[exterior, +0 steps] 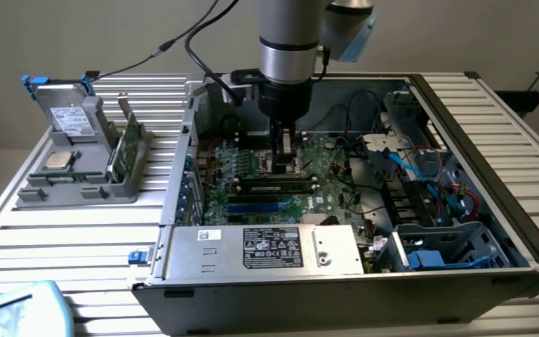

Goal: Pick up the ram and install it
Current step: 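Press down the ram until it locks into place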

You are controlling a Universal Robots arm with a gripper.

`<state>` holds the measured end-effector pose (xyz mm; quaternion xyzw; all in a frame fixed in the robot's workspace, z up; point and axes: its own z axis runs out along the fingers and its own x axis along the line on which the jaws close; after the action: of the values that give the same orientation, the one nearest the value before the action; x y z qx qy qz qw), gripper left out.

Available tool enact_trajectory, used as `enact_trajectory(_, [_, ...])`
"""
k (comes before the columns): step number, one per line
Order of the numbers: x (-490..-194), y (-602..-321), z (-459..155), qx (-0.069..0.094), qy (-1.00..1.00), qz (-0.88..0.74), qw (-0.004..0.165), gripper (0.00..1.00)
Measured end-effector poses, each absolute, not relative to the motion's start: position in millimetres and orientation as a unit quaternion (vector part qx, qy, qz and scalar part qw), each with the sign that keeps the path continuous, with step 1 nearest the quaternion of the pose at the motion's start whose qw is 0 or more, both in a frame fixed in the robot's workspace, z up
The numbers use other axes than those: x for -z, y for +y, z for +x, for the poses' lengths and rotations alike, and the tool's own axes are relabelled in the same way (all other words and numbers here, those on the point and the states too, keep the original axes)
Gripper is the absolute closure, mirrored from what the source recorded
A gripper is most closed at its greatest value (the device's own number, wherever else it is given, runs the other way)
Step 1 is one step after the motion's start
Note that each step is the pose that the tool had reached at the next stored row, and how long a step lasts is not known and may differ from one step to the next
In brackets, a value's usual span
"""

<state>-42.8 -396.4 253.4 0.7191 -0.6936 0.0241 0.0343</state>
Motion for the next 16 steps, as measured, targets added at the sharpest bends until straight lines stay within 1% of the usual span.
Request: enact_trajectory(16, [-253.6,-396.5,-38.4,-0.023,-0.694,0.719,0.035,0.89])
